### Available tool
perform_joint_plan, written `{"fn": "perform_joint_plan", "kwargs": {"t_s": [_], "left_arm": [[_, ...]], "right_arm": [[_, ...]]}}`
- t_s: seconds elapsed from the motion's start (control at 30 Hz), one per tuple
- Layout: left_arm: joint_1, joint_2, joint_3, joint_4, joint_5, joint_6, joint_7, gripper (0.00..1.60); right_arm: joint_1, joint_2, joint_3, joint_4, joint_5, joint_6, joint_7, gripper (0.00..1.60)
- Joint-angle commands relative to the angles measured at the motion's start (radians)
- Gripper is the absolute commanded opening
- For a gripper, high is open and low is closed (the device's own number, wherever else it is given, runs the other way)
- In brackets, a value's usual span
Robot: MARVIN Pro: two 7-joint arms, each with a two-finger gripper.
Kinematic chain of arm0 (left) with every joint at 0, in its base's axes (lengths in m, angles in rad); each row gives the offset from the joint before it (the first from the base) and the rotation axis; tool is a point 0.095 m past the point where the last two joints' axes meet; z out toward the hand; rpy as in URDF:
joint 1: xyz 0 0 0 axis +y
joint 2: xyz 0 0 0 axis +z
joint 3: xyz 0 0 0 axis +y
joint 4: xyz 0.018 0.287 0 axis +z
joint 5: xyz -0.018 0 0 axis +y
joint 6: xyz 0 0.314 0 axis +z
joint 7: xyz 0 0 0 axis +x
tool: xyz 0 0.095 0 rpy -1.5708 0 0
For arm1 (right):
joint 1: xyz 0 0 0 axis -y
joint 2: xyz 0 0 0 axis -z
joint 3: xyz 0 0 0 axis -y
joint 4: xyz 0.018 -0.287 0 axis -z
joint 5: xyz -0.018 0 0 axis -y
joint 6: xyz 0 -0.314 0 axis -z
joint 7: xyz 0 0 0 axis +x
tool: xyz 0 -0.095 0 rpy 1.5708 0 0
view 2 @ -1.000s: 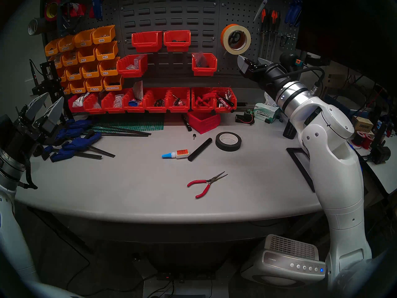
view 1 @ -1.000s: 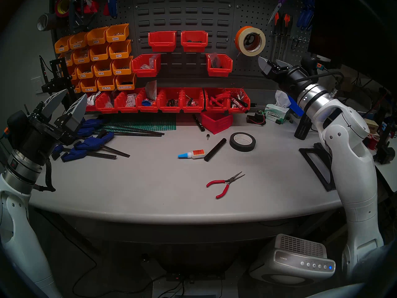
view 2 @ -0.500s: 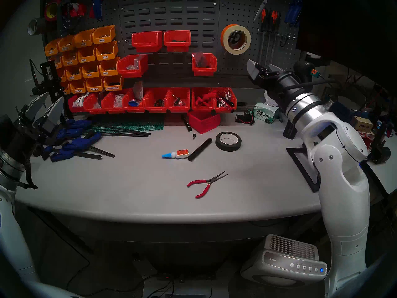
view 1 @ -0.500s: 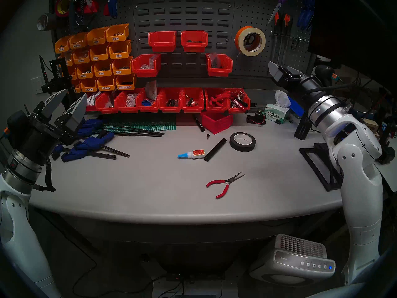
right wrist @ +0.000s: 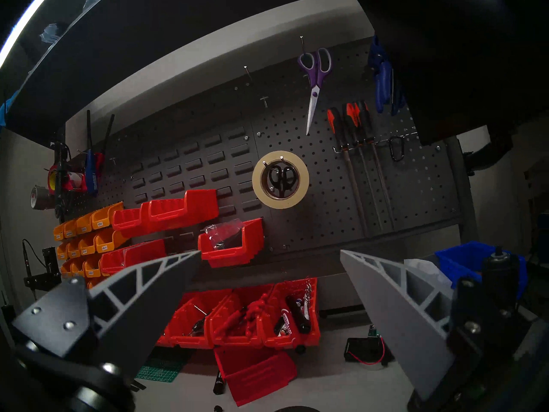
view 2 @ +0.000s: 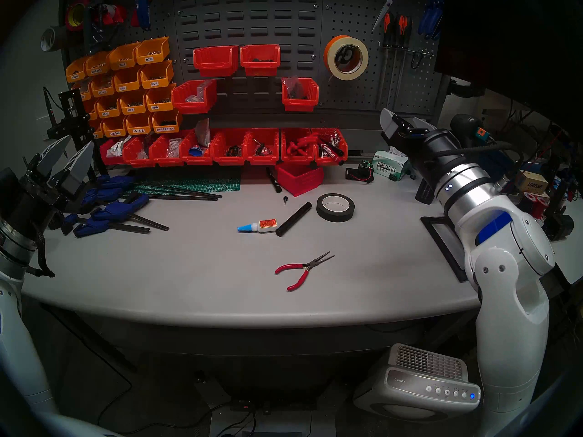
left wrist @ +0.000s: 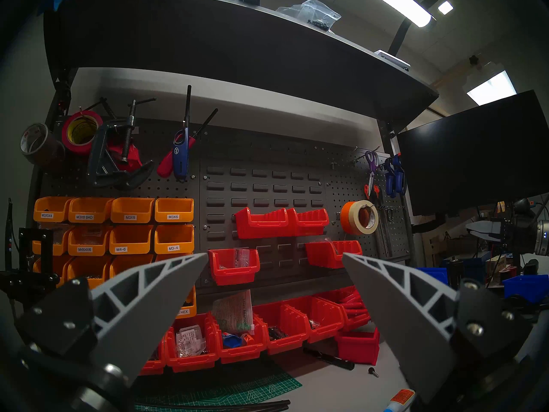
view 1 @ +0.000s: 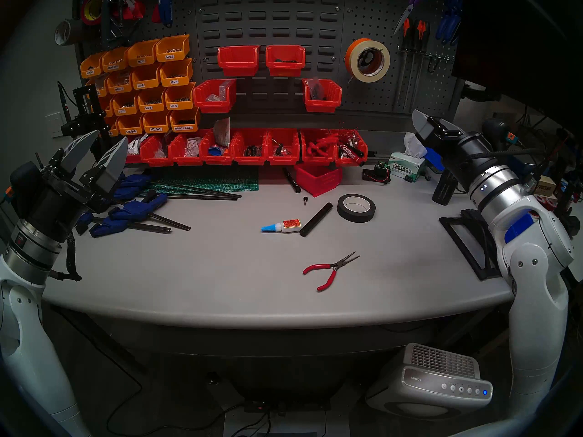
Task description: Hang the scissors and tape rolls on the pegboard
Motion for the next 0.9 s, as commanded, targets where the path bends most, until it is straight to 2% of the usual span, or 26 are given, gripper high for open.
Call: {"fn": "perform_joint_plan", "kwargs": {"t_s": [0.0, 0.87], "left_arm": [[-0.01, -0.001, -0.002, -0.021, -0.01, -0.002, 0.002, 1.6], [-0.01, -0.001, -0.002, -0.021, -0.01, -0.002, 0.002, 1.6]], "right_arm": [[-0.039, -0.02, 0.027, -0.034, -0.007, -0.032, 0.024, 1.6], [-0.049, -0.046, 0.036, -0.034, -0.028, -0.037, 0.057, 1.6]]}}
